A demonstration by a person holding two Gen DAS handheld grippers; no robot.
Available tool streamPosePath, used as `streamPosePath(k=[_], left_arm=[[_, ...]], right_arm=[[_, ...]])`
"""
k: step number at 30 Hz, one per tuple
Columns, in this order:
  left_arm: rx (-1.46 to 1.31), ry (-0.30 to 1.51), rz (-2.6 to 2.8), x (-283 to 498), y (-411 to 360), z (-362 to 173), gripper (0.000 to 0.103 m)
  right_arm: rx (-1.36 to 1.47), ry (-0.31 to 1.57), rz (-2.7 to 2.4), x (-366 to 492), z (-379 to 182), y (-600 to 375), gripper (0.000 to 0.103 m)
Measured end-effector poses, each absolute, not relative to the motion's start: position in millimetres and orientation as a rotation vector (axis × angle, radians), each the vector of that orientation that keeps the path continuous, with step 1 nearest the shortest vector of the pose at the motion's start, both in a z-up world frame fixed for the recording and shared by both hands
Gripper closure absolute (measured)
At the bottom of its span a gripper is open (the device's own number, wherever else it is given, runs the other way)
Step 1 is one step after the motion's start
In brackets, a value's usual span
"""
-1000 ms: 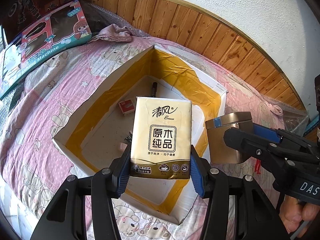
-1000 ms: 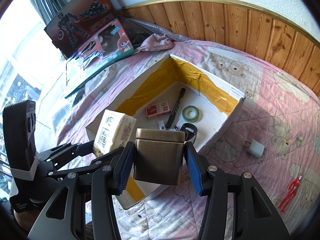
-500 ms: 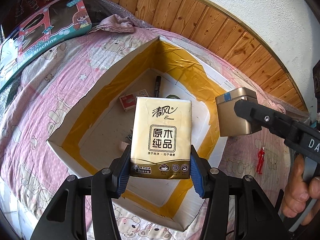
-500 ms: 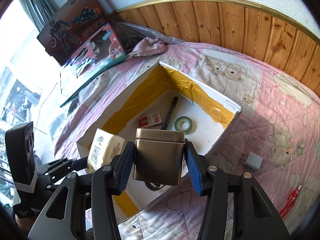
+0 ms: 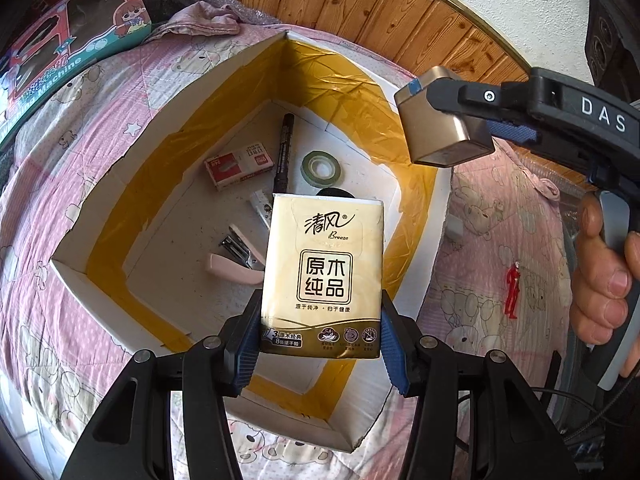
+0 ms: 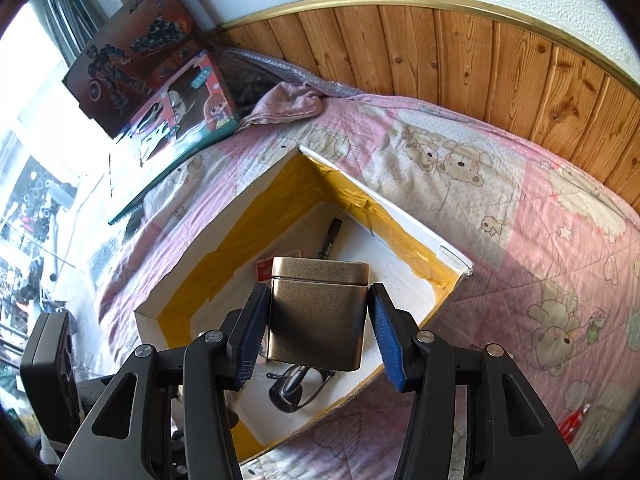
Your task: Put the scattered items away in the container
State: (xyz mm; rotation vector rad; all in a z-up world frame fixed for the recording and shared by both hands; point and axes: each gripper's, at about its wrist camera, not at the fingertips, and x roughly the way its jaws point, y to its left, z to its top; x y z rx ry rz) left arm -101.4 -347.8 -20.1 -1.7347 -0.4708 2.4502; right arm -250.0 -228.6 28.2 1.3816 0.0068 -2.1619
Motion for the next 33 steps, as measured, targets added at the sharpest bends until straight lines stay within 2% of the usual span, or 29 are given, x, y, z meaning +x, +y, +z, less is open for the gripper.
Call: streamPosePath(k=[21,33], left_arm=[[-1.788,-0.571,2.626,-138.9,-423.2,-24.0,0.049],[-1.834,-0.412,2.406,-117.9,-359.3,-38.4,0.049]], right_arm=[[1.449,0.116,-2.098,-269.2,-12.3,-234.0,0.05],[1.459,0.09,-2.077,-289.1,-17.8,-240.2,0.05]])
